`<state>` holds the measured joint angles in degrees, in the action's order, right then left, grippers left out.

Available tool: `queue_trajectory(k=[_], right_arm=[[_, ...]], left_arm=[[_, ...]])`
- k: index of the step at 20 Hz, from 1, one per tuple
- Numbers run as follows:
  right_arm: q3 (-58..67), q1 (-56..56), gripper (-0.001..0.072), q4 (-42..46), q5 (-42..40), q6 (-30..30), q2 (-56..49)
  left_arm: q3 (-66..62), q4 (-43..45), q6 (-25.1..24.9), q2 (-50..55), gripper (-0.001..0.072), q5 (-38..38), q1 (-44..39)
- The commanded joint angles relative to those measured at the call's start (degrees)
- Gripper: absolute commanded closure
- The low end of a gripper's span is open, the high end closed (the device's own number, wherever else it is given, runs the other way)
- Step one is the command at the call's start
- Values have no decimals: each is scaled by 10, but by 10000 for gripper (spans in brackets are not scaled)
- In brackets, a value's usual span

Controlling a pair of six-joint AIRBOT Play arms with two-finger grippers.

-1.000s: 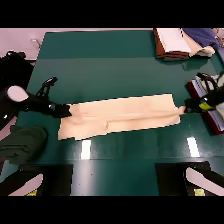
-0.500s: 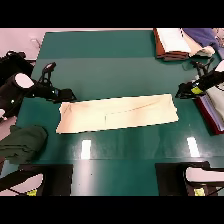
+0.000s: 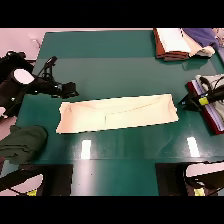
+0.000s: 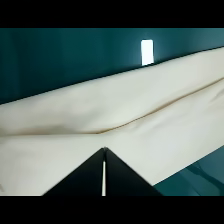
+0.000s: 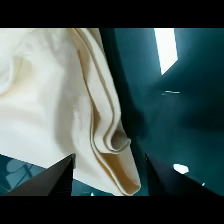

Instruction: Fold the shirts.

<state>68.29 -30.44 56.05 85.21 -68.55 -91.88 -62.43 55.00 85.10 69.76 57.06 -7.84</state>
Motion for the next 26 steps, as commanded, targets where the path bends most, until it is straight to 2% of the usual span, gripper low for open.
queue_trajectory(k=[1, 3, 6, 7, 9, 10, 13, 16, 18, 26], right_arm=[[-73, -9, 204, -73, -39, 45, -12], [-101, 7, 204, -96, -64, 52, -12], [-115, 47, 228, -101, -80, 74, -12], [-110, 56, 331, -100, -78, 76, -12], [-86, 76, 630, -100, -58, 76, -5], [-70, 83, 693, -100, -45, 76, 5], [-20, 105, 694, -100, -25, 70, 70], [35, 146, 694, -100, -25, 14, 145], [74, 185, 694, -100, -25, 0, 182], [196, 351, 694, -100, -45, -66, 208]], left_arm=[[-1, -8, 11, 1, 682, -38, -55], [-2, -9, 31, 13, 682, -57, -96], [-4, -15, 31, 52, 682, -79, -150], [-10, -17, 31, 69, 682, -90, -165], [-32, -20, 31, 108, 682, -96, -190], [-48, -23, 31, 129, 682, -95, -201], [-101, -38, 31, 198, 682, -97, -231], [-158, -43, 30, 264, 682, -97, -253], [-183, -43, 30, 296, 682, -97, -264], [-191, -44, 31, 334, 682, -100, -264]])
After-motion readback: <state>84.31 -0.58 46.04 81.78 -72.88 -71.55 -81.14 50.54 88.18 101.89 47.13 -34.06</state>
